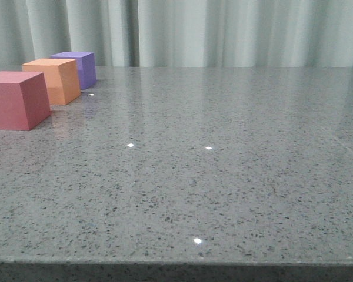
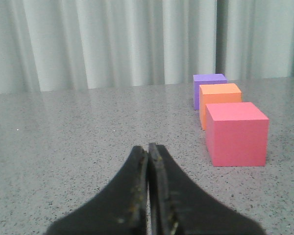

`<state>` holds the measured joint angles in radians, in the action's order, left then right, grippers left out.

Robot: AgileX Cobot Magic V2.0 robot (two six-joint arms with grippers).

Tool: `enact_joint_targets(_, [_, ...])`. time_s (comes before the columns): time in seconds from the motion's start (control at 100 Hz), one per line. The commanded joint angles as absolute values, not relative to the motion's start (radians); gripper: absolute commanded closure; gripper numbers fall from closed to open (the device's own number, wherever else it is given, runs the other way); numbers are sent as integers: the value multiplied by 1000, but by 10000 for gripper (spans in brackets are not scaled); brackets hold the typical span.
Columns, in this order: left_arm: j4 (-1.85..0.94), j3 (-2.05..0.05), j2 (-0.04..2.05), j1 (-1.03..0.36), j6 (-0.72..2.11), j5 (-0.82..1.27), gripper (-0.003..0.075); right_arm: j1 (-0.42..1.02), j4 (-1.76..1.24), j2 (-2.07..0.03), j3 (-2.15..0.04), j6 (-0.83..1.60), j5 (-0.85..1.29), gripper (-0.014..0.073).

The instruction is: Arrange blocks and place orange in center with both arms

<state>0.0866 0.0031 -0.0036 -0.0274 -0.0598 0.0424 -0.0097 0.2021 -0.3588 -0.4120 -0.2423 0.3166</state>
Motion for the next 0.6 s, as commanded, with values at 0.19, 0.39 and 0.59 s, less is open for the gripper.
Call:
enact_joint_targets(0.19, [77,45,-40,-26,-62,-39,741,-16,200,-340,-437,-240,215,662])
enact_joint_targets(0.39, [77,45,-40,-26,-62,-39,741,-16,109,-220,-380,-240,186,662])
enact_joint_targets(0.59, [77,45,-40,-26,-62,-39,741,-14,99,-63,-231,-238,156,662])
